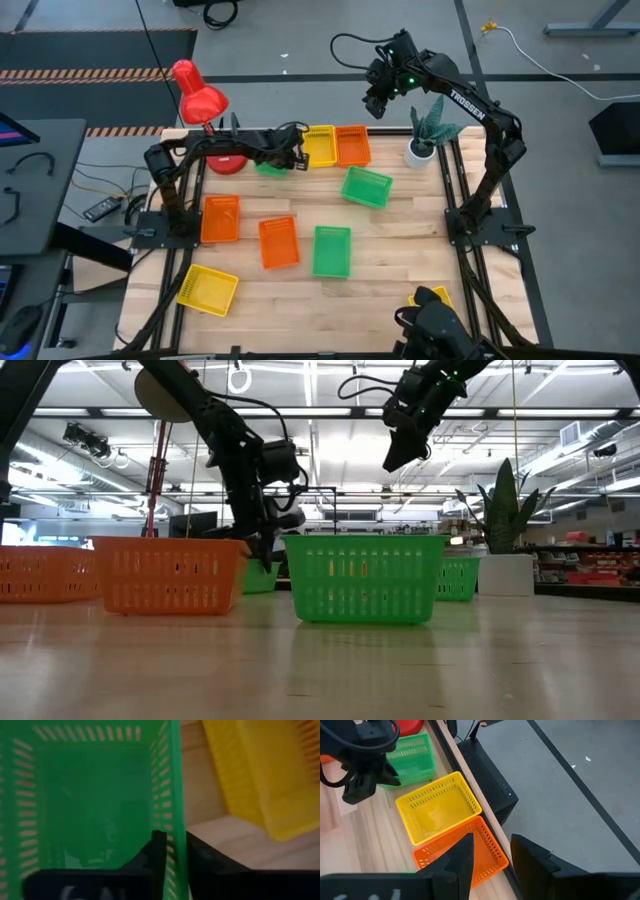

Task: Stack baskets by color
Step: Adjust the top left green bin, then stack the bottom green bin on top of the top green bin

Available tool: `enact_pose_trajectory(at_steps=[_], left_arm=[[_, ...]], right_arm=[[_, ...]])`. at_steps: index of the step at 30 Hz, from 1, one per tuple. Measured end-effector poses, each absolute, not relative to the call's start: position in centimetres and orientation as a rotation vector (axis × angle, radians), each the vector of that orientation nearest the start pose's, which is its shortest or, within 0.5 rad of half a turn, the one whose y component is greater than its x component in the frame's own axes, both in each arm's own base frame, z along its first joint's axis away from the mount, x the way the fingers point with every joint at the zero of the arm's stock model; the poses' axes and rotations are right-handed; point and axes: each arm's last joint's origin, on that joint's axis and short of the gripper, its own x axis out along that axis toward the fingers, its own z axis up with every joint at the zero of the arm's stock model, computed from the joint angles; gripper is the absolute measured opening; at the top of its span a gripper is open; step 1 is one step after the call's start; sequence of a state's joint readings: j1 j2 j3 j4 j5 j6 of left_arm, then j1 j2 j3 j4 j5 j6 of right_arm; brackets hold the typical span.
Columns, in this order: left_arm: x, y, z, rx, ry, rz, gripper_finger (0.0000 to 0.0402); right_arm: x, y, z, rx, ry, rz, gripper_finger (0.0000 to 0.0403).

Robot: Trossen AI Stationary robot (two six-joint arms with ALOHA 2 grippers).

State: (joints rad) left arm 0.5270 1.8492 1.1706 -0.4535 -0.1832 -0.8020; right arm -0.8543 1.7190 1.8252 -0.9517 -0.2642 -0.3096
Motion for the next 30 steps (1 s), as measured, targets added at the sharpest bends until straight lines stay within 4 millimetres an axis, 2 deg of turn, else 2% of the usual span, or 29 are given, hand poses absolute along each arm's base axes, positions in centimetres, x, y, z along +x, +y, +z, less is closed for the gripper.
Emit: enact_pose_trajectory(at_steps=[2,4,11,17,30], left_arm=[[31.2,18.9,16.6,-0.899,0.784,1.071,0.0024],[31.4,19.5,17.3,-0.912,0.74,1.076,0.0013],[31.1,22.2,18.9,-0.998,0.587,1.083,0.0027],[31.1,22.9,19.0,-1.034,0.546,1.047,0.0021],[31.5,23.1,19.4,-1.032,0.485,1.015,0.0135]], right_arm=[[24.1,-26.6,38.0,0.165,0.794,-0.433,0.0134],[24.0,-26.4,38.2,0.161,0.789,-0.435,0.0134],[23.7,-26.1,38.7,0.151,0.779,-0.442,0.0134],[23.7,-26.1,38.7,0.154,0.784,-0.444,0.0134],[23.6,-26.0,38.6,0.163,0.793,-0.443,0.0134]])
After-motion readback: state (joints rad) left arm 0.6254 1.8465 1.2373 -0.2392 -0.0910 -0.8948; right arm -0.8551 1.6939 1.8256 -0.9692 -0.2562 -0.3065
